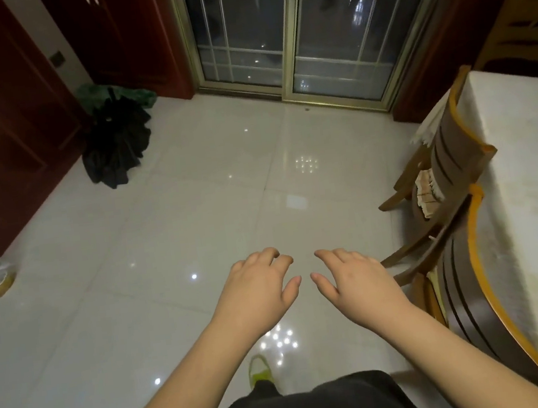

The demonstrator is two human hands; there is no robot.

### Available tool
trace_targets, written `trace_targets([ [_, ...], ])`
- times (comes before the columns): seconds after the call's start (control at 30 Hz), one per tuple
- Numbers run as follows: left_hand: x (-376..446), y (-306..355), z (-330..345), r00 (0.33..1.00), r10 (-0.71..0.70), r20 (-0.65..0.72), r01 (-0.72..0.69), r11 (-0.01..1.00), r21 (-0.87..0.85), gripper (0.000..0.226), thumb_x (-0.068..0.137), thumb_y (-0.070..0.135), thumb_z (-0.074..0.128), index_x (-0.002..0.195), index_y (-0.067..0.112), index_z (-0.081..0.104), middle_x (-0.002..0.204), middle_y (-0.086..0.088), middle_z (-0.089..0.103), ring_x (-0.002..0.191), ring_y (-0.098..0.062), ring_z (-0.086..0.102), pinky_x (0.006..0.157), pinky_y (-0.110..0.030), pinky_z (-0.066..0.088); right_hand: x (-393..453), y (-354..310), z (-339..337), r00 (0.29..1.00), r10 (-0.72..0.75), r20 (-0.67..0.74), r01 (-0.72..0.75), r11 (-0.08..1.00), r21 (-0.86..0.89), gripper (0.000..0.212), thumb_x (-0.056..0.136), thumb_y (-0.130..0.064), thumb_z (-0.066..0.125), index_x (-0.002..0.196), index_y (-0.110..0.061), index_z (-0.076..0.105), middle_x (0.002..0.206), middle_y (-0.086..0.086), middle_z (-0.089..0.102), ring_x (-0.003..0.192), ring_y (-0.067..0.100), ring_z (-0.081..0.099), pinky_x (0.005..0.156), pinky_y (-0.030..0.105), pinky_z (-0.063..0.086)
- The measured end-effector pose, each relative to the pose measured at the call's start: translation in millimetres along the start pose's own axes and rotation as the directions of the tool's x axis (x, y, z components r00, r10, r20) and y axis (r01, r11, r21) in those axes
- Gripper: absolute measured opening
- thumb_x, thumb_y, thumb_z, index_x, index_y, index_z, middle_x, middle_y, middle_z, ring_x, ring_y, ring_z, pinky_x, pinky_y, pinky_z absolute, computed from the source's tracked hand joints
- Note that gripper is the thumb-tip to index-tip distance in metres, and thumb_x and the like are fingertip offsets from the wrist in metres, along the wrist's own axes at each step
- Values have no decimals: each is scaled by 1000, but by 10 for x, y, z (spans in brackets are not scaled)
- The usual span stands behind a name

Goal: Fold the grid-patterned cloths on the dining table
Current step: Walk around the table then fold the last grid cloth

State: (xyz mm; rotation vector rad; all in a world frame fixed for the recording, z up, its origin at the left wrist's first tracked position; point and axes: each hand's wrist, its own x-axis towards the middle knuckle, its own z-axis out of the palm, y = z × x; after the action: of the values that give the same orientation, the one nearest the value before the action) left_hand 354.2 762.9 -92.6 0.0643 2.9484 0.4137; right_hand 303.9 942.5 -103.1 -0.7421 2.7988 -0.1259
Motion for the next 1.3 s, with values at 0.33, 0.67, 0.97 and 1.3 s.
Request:
trace_targets([
  [0.33, 1405, -440, -381, 987, 163, 6, -163, 984, 77, 44, 98, 40, 41, 138, 22, 46, 130, 1, 54, 119, -20, 52, 97, -35, 37, 1066, 243, -380, 983, 185, -22, -185, 983, -2, 52, 100, -52, 24, 145, -28, 35, 137, -6, 52, 121, 16, 51, 99, 31, 39],
  [0.67, 3240, -217, -665, 964, 266, 22, -266, 957, 115, 49, 99, 47, 33, 143, 27, 37, 144, 5, 40, 133, -13, 37, 108, -30, 23, 2284, 1204, -718, 951, 299, -78, -293, 953, 82, 54, 100, -51, 27, 147, -25, 33, 144, -3, 45, 130, 17, 44, 107, 33, 32],
  [0.97, 4690, 248, -917, 929, 353, 111, -364, 926, 98, 48, 98, 49, 34, 142, 28, 40, 147, 5, 38, 137, -12, 32, 110, -32, 24, 3024, 2160, -1228, 930, 356, -95, -345, 932, 111, 53, 100, -50, 28, 147, -25, 32, 149, -2, 40, 136, 17, 37, 111, 34, 28],
  [1.3, 6304, 553, -902, 828, 532, 177, -549, 834, 57, 47, 98, 48, 37, 142, 30, 41, 146, 8, 39, 136, -12, 34, 110, -31, 24, 3839, 3024, -1386, 798, 594, -103, -572, 800, 182, 47, 90, -45, 38, 118, -19, 64, 115, 2, 66, 104, 22, 65, 87, 39, 52],
])
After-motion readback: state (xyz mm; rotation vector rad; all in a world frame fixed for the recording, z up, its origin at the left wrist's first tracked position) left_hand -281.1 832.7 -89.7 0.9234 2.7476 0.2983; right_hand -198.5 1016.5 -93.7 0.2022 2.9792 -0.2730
